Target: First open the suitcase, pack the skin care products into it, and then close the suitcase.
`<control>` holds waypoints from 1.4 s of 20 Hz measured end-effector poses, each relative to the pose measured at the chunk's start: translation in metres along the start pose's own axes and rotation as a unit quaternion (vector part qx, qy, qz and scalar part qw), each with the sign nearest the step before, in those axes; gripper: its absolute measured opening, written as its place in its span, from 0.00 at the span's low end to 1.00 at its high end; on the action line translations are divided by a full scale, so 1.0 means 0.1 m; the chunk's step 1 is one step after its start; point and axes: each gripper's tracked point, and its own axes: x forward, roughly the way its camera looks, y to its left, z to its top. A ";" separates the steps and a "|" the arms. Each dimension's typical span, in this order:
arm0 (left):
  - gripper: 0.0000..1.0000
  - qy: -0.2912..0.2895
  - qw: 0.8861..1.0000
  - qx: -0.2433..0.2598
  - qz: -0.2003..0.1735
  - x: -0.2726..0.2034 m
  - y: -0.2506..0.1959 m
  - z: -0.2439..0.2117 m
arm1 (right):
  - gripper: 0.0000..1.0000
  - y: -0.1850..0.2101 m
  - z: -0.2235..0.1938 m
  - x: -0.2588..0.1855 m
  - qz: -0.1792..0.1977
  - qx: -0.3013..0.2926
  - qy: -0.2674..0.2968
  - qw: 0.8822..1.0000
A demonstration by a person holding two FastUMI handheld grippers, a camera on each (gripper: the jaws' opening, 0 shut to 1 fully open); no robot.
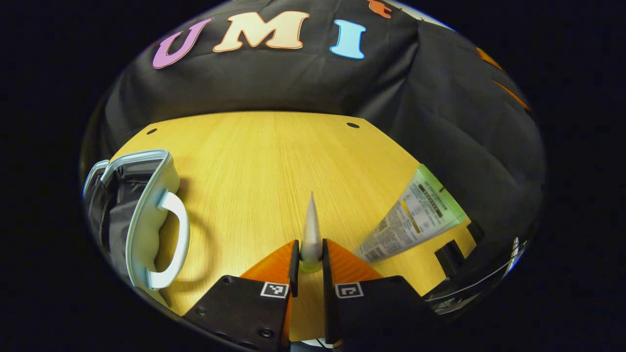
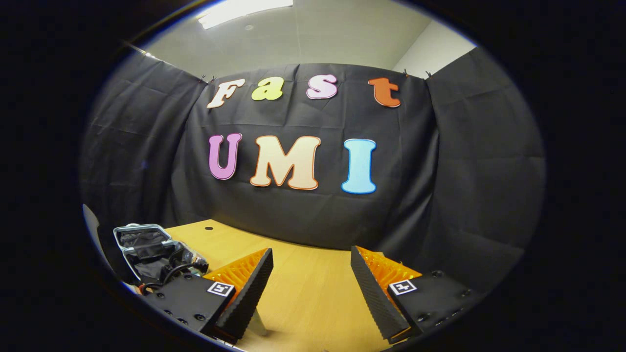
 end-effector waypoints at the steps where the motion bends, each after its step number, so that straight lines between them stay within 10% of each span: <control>1: 0.19 0.002 1.000 -0.001 -0.003 0.00 0.00 0.01 | 0.99 0.05 -0.05 -0.01 0.008 0.003 0.002 1.000; 19: 0.14 -0.072 0.993 -0.002 0.091 -1.22 0.58 0.91 | 0.99 0.97 -1.92 0.06 0.136 -0.014 0.151 0.979; 28: 0.14 -0.062 0.987 -0.022 0.147 -1.54 0.98 0.84 | 0.64 1.05 -2.58 0.05 0.140 -0.031 0.205 0.968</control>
